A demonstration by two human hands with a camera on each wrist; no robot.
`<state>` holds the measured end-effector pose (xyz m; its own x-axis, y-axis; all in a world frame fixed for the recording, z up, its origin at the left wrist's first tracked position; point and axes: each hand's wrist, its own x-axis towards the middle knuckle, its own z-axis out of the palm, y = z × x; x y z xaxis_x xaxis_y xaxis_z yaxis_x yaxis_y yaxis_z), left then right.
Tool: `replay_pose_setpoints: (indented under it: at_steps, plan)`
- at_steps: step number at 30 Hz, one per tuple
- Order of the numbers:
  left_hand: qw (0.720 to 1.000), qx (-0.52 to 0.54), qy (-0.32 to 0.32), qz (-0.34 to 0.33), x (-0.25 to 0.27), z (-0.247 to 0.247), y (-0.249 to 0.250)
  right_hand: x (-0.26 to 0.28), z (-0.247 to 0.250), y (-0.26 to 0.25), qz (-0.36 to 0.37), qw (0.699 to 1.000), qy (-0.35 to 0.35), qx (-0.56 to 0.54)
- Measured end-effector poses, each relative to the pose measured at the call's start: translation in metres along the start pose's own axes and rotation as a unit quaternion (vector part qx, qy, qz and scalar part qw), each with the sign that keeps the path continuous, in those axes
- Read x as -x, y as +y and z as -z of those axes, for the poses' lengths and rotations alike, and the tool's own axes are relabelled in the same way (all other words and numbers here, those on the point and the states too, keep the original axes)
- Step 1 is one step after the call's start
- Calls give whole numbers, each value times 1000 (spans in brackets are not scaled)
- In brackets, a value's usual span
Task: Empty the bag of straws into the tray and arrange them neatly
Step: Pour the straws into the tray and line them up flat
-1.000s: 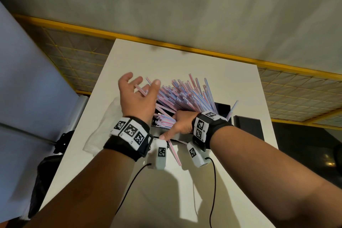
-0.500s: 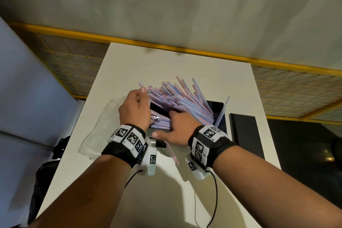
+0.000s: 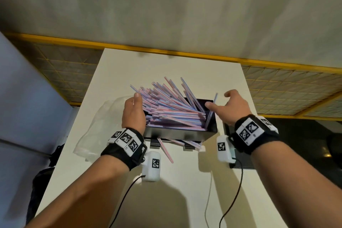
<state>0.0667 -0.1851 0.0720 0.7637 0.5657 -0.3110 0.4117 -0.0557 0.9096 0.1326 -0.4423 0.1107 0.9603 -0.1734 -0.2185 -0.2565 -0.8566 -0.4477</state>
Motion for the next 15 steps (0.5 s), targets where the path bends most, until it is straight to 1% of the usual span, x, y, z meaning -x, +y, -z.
replay_pose_setpoints:
  at_steps: [1, 2, 5, 7, 10, 13, 15]
  plan:
    - [1000, 0, -6, 6, 0, -2, -1, -6, -5, 3, 0, 999, -33, 6]
    - [1000, 4, -10, 14, 1, -3, -2, -11, -9, 4, 18, 999, -46, 1]
    - [999, 14, -10, 31, 0, -5, -6, -13, -11, -5, 92, 996, -13, -6]
    - [999, 10, -13, 34, -1, -5, -7, -11, -11, -11, 116, 993, -7, 7]
    - [999, -2, -25, 35, -1, -3, -7, -10, -15, -15, 104, 994, -26, -17]
    - [999, -15, -28, 39, -3, -2, -8, -9, -14, -20, 94, 995, -26, 25]
    - [999, -20, -27, 41, -3, -1, -10, -9, -10, -23, 84, 995, -43, 24]
